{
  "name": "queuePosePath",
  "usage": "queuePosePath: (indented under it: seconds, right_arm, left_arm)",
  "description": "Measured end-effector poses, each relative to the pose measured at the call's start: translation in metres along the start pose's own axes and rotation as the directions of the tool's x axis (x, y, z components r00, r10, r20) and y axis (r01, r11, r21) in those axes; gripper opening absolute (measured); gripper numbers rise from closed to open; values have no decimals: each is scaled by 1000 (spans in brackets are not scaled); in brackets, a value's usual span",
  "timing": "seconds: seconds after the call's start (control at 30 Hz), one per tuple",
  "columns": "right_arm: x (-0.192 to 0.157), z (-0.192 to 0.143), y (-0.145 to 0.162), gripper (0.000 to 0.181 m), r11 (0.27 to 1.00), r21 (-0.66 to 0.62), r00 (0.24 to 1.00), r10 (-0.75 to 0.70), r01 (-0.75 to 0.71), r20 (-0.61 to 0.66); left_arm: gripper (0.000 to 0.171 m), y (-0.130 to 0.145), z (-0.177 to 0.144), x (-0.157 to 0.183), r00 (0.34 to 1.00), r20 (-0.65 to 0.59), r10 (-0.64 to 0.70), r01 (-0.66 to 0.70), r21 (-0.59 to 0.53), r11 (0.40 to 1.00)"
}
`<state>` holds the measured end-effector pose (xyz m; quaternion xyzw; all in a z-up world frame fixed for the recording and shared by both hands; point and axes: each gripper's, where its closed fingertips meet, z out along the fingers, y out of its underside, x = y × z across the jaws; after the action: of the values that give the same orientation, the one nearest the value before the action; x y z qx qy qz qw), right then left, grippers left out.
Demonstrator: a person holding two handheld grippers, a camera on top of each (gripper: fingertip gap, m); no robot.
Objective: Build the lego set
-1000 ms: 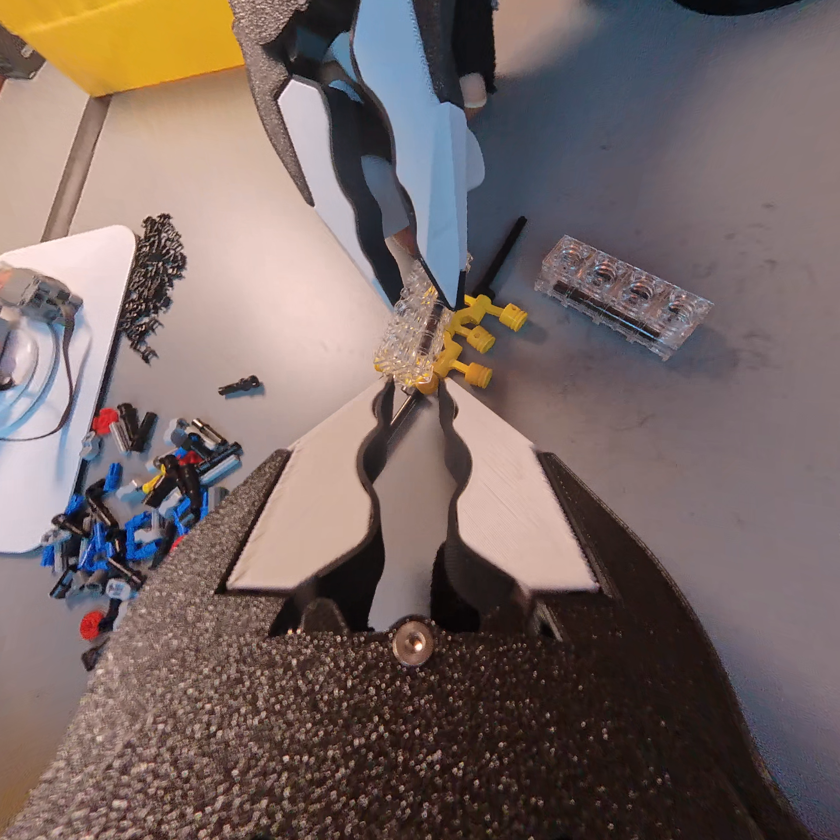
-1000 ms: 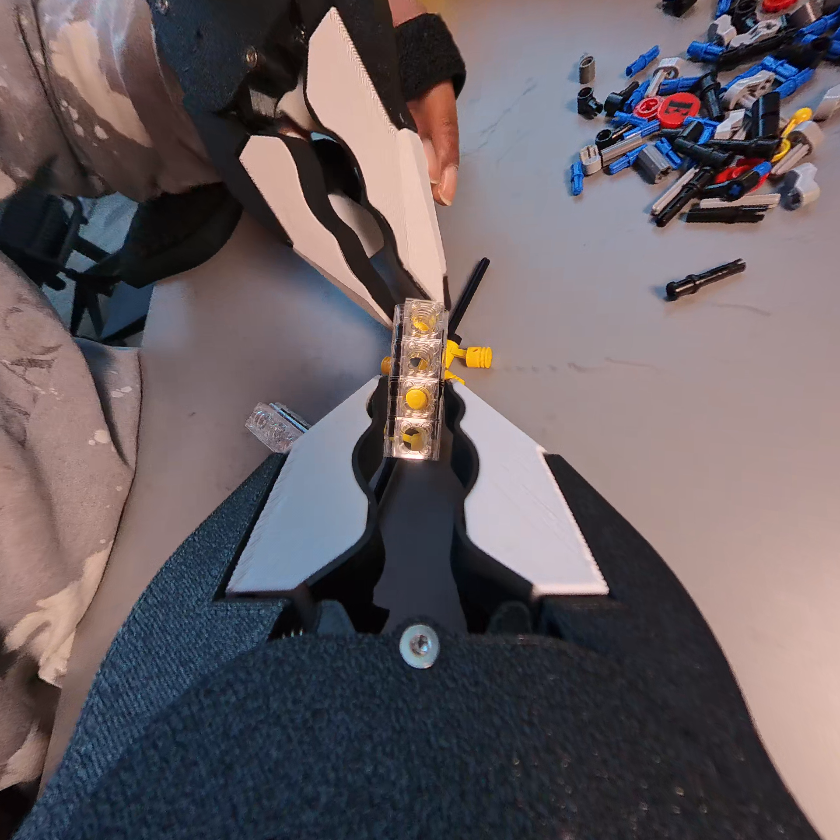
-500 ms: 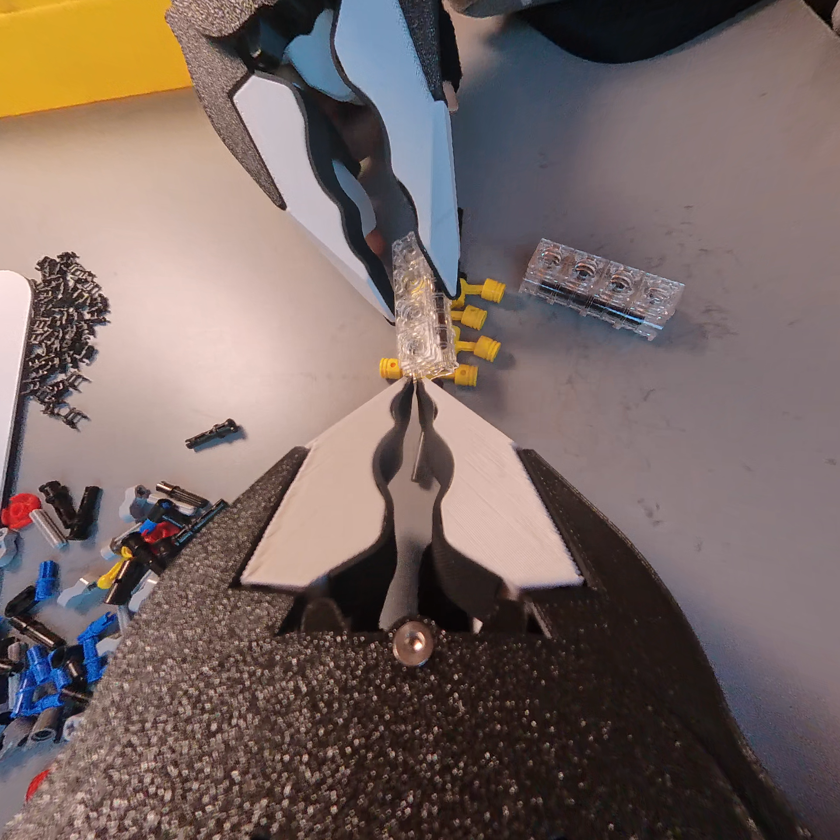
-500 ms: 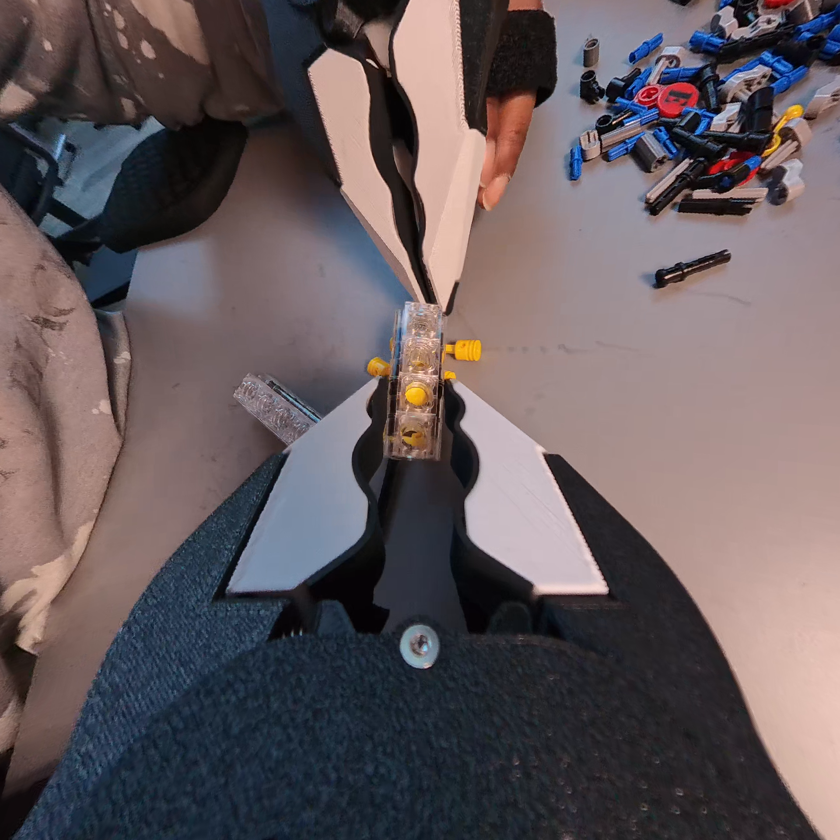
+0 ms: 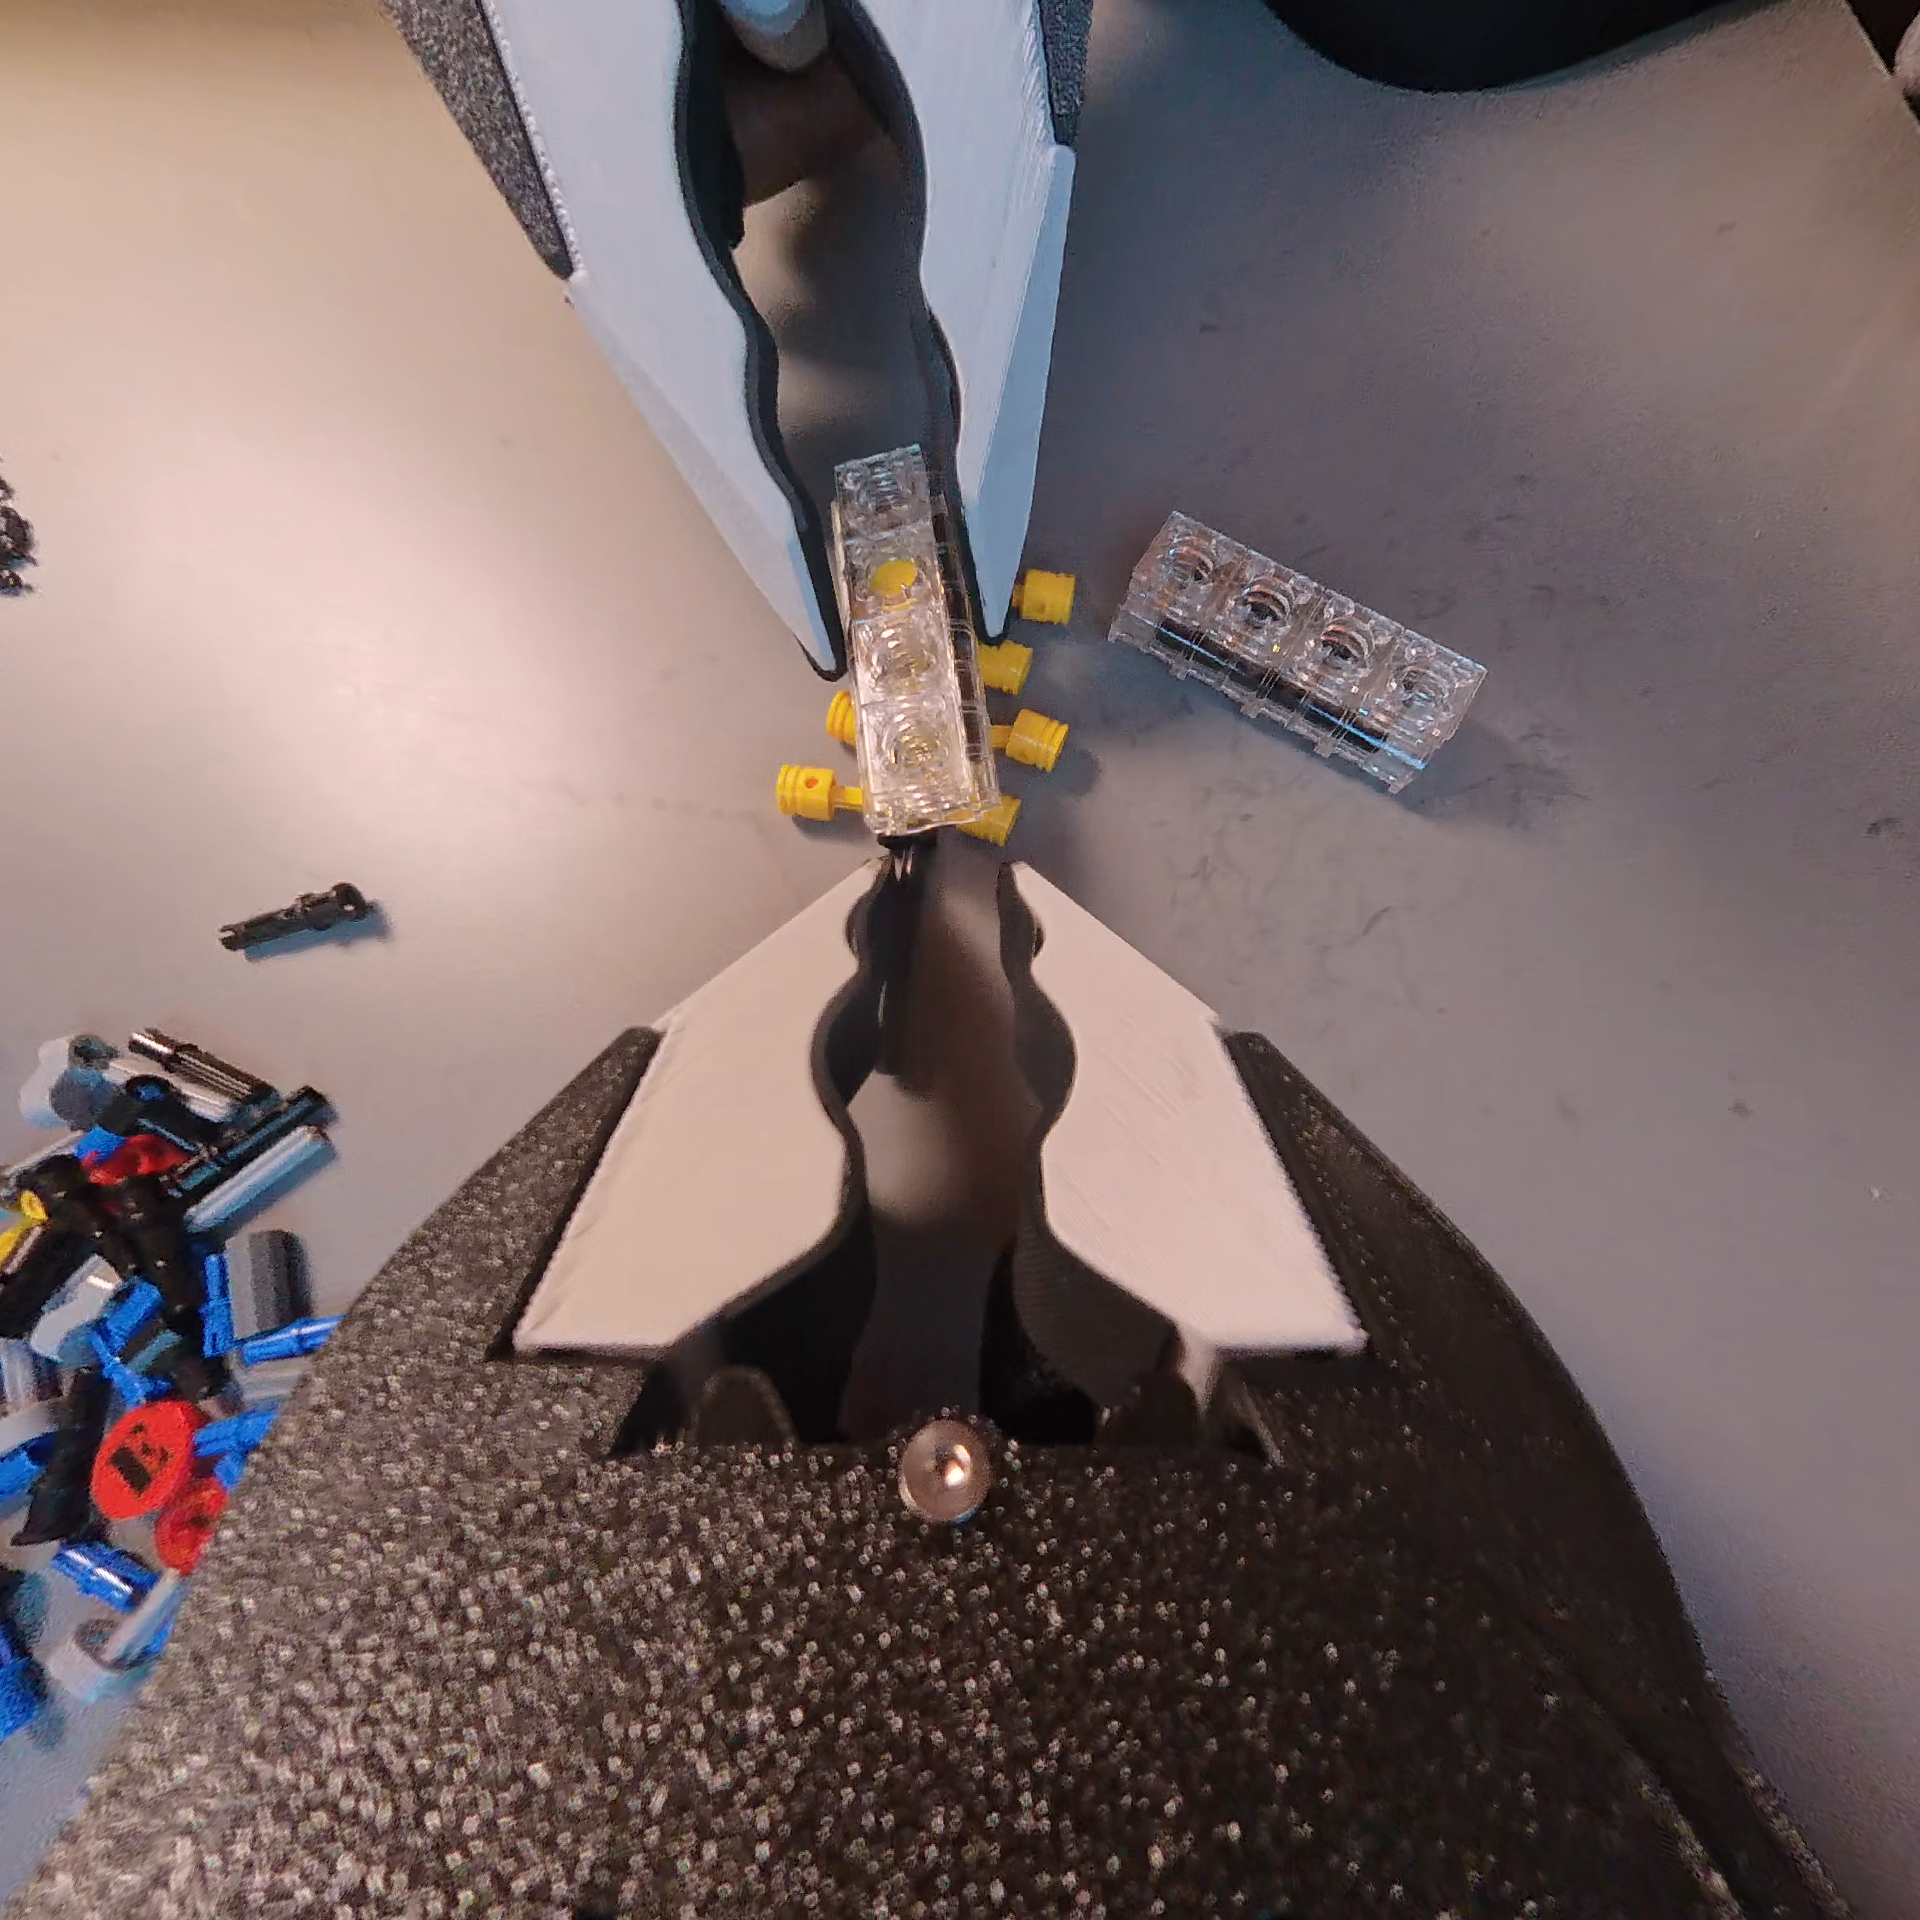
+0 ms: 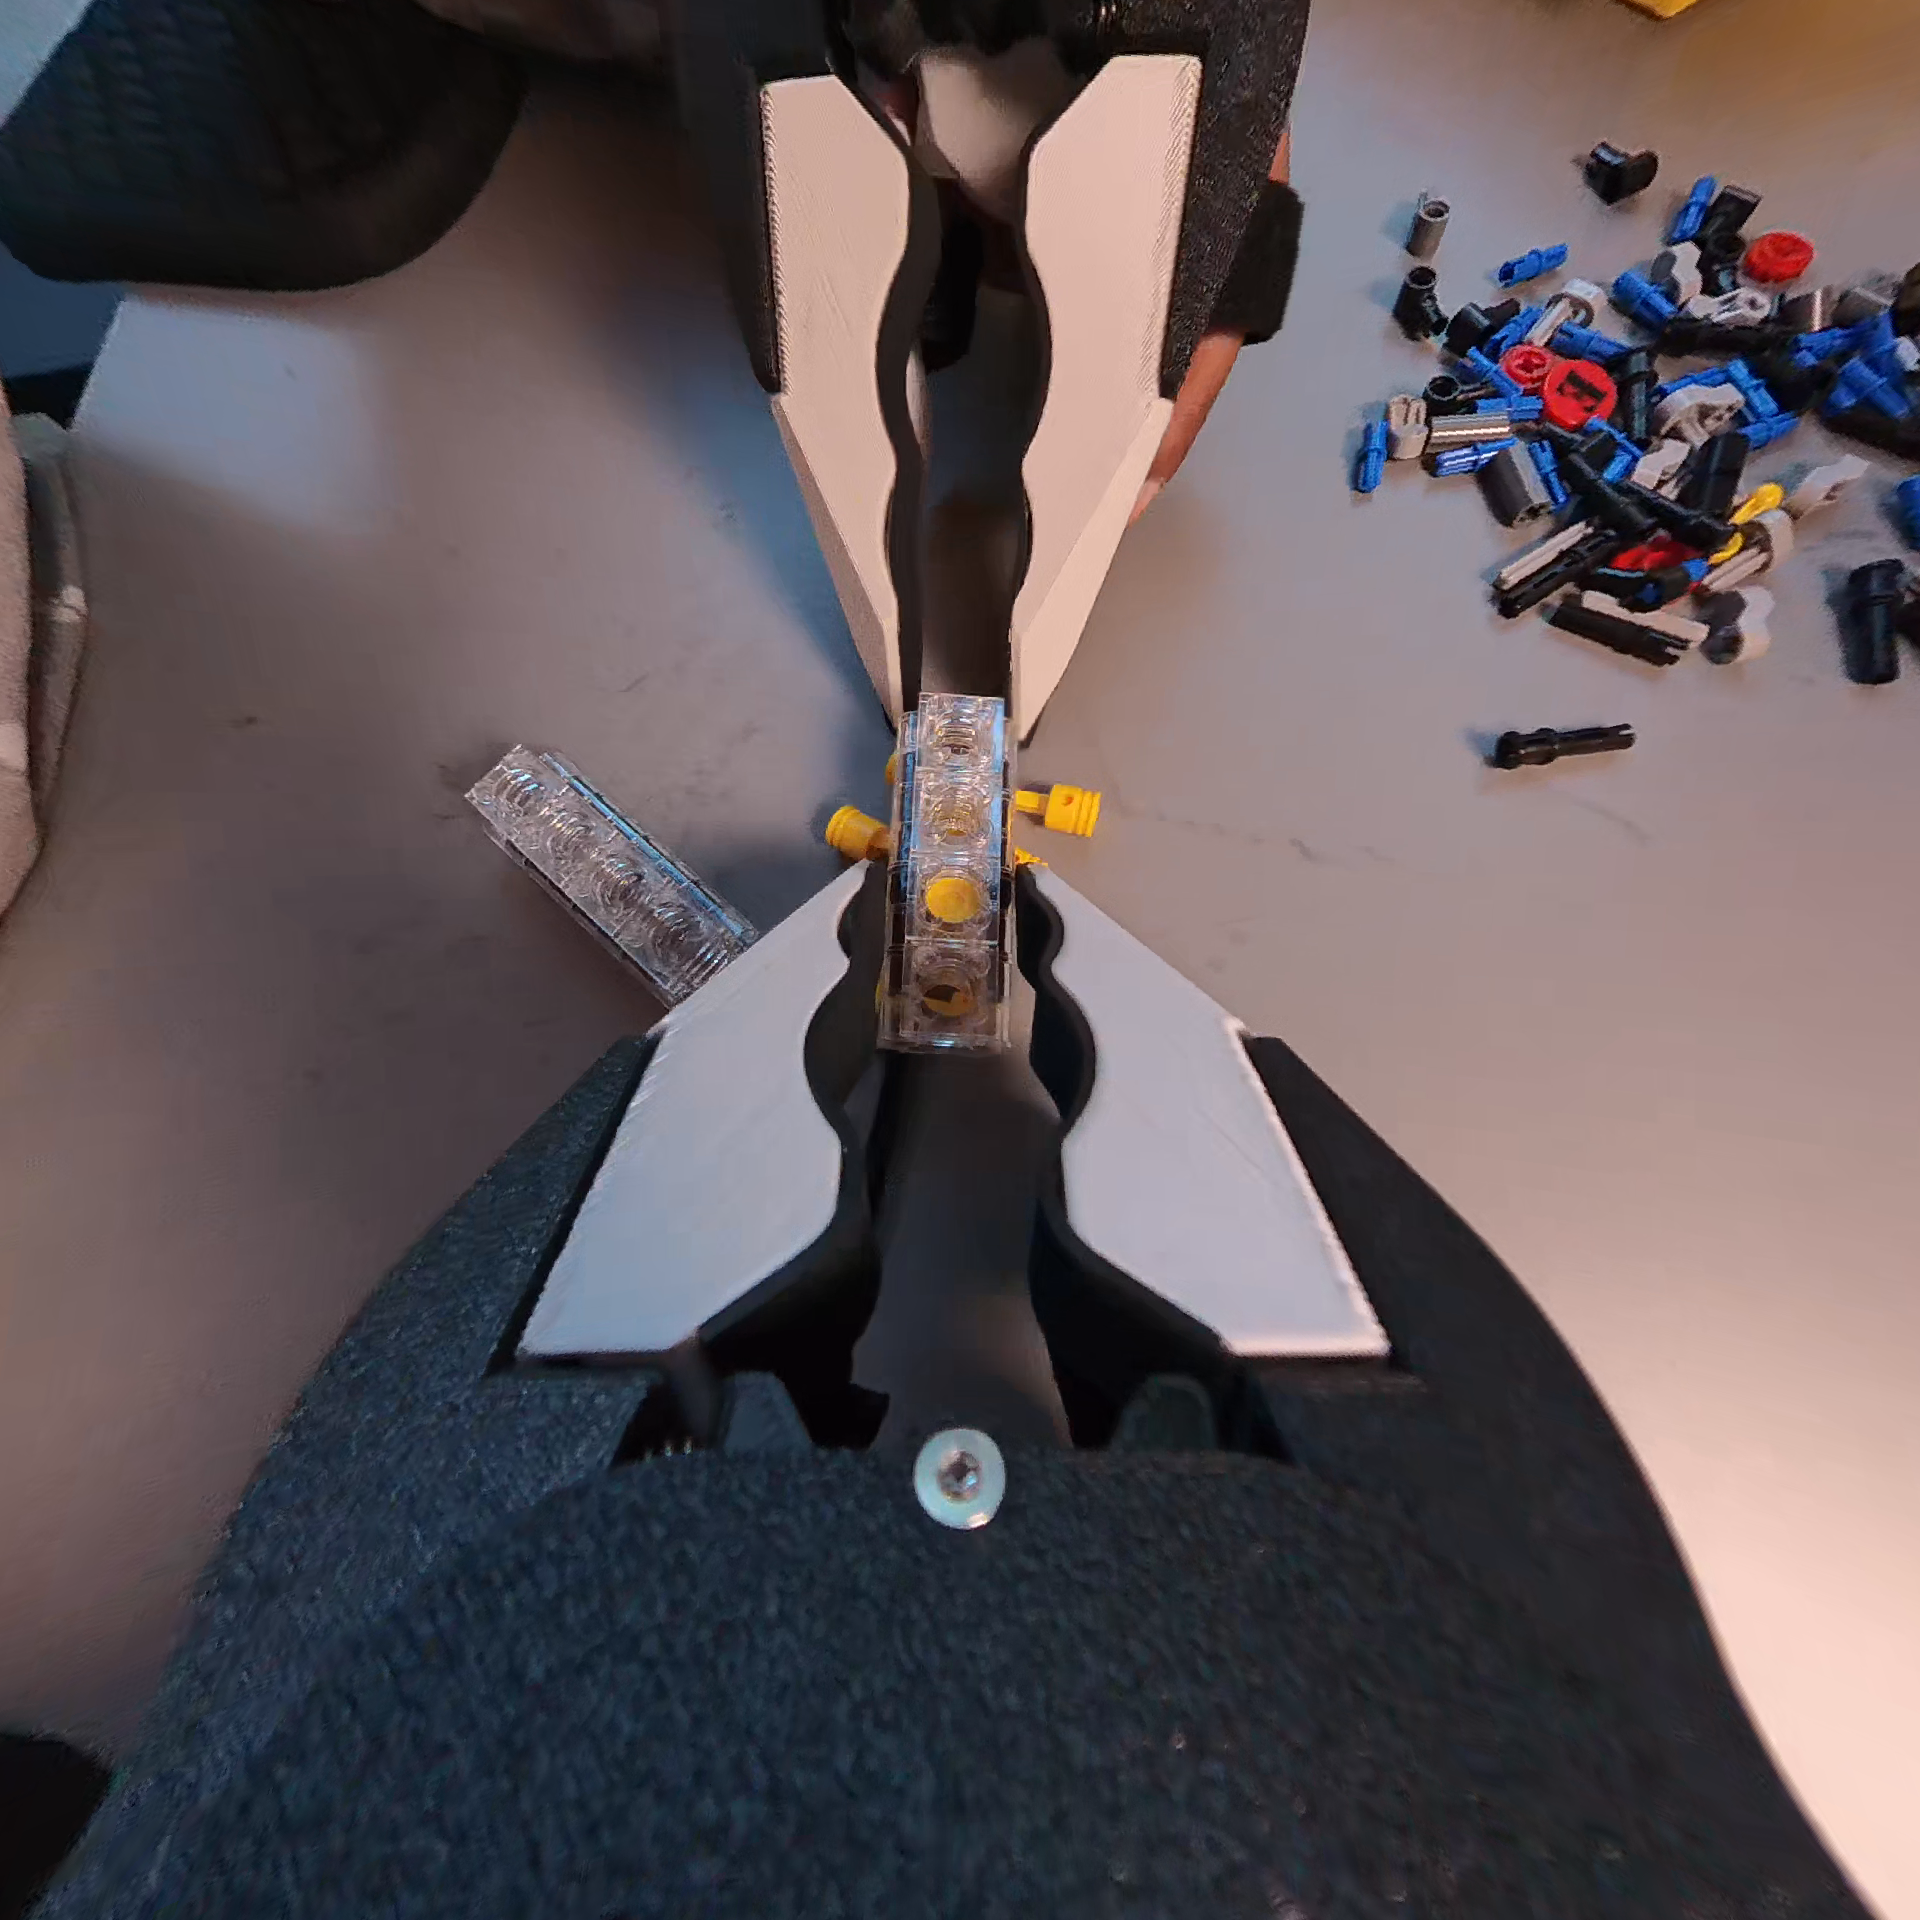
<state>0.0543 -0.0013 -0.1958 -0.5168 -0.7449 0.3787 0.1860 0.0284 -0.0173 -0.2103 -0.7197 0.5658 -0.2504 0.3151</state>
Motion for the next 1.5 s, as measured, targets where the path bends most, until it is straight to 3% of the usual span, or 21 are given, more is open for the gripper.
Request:
queuePosePath:
  seconds: [0.1, 0.27, 0.43, 0.57, 0.77, 0.83, 0.93, 1.03, 1.27, 1.43, 1.5]
  right_arm:
    - [0, 0, 1, 23, 999, -12, 998, -33, 32, -53]
    - [-1, -6, 1, 23, 998, 26, 998, 58, -57, -35]
    - [0, -7, 0, 23, 979, 47, 980, 196, -198, 44]
    - [-1, -7, 0, 24, 929, 55, 924, 354, -365, 145]
    - [2, -7, -1, 24, 904, 44, 893, 413, -426, 179]
    - [1, -7, 0, 23, 908, 35, 897, 405, -417, 176]
    - [0, -6, 1, 24, 920, 19, 909, 384, -392, 161]
    - [0, -4, 1, 24, 931, 12, 922, 359, -365, 143]
    - [2, -6, 2, 24, 931, 18, 925, 359, -363, 123]
    - [0, -6, 3, 23, 937, 17, 930, 343, -348, 130]
    - [-3, -6, 4, 23, 944, 10, 936, 324, -329, 135]
  left_arm:
    - [9, 1, 0, 5, 999, 27, -42, 42, 2, 999]
    - [5, 2, -2, 8, 992, 100, -81, 82, -4, 997]
    - [8, 2, -3, 10, 984, 156, -87, 93, -32, 995]
    - [12, -6, -5, 9, 975, 210, -67, 73, -17, 997]
    - [13, -16, -8, 3, 913, 395, 106, -100, -37, 994]
    - [10, -22, -6, 12, 900, 403, 165, -168, -29, 985]
    - [12, -16, 2, 15, 899, 400, 180, -166, -69, 984]
    - [13, -12, 7, 11, 910, 394, 132, -113, -71, 991]
    - [10, -13, 12, 3, 907, 403, -120, 122, 20, 992]
    - [10, -13, 8, -3, 877, 457, -145, 148, 30, 989]
    - [0, -16, 3, -7, 870, 469, -151, 134, 69, 989]
